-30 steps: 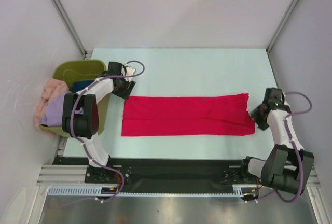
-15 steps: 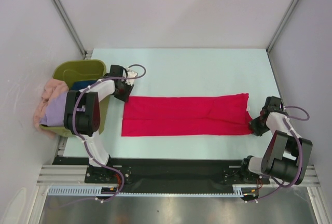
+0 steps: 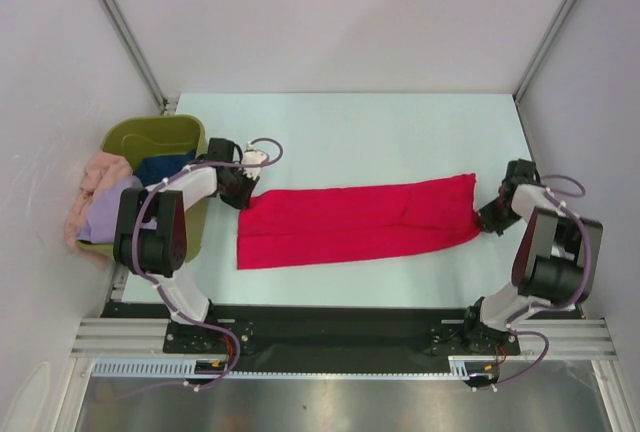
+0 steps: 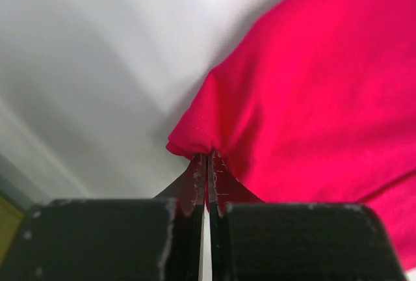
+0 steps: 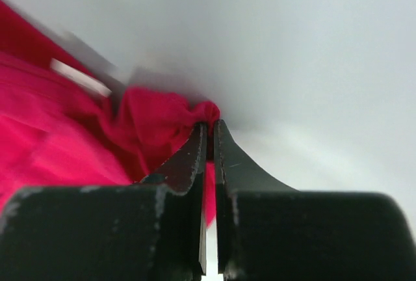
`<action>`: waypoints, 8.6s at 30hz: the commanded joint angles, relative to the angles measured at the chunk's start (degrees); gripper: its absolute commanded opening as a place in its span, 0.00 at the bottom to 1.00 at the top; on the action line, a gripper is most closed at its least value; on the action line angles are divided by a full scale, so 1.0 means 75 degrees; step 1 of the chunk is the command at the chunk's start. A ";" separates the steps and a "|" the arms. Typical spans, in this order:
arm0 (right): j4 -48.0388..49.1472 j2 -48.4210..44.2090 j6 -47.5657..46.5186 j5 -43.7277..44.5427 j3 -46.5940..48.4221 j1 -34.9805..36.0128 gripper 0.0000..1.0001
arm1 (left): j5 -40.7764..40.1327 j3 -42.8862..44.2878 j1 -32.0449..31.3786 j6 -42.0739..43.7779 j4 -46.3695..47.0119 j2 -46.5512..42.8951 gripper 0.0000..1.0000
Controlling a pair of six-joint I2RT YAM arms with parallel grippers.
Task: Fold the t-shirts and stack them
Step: Fold the tshirt
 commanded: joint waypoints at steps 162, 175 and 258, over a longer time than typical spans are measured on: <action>-0.0539 -0.3635 0.2651 -0.0573 -0.2712 0.8104 0.40 | 0.1339 -0.2909 -0.7595 0.4160 -0.0389 -0.2733 0.00; -0.1195 -0.4115 0.2720 -0.0609 -0.2665 0.8115 0.40 | 0.0860 -0.2545 -0.7585 0.4368 -0.1048 -0.3329 0.42; -0.0037 0.1828 -0.1357 -0.0410 0.4899 0.3624 0.48 | -0.0337 0.6656 -0.2745 -0.0400 -0.0367 0.2601 0.67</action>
